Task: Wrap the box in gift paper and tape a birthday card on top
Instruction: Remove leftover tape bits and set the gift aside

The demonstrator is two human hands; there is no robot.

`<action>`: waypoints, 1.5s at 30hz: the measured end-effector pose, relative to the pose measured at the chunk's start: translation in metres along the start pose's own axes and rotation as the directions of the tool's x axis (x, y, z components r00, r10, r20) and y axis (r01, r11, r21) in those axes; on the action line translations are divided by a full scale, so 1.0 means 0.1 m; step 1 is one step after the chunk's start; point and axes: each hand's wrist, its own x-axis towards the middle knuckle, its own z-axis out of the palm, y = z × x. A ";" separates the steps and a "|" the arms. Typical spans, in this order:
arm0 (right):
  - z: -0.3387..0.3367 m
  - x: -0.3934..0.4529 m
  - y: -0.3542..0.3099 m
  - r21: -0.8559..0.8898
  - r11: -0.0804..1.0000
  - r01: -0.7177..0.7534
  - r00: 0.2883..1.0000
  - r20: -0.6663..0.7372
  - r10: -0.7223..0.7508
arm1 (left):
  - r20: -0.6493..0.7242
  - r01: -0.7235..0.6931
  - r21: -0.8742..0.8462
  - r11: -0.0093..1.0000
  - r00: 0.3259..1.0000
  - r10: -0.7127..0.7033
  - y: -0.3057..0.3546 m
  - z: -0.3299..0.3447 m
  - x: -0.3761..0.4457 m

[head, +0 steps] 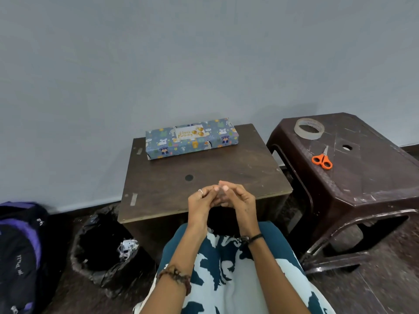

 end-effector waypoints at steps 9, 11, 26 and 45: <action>0.04 0.01 0.07 0.027 0.999 0.040 0.999 -0.001 -0.040 | -0.066 0.060 -0.231 0.971 0.995 -0.078 -0.03 -0.06 0.05; 0.04 0.02 0.08 0.030 0.999 0.042 0.999 -0.005 -0.042 | -0.059 0.054 -0.231 0.971 0.996 -0.069 -0.05 -0.07 0.05; 0.04 0.00 0.05 -0.280 0.948 0.154 0.988 0.045 -0.148 | -0.113 -0.106 -0.060 0.993 0.989 0.099 -0.12 -0.11 0.07; 0.07 -0.05 0.06 -0.429 0.858 0.283 0.959 0.130 -0.251 | -0.155 0.000 -0.062 0.998 0.988 -0.010 -0.06 -0.13 0.06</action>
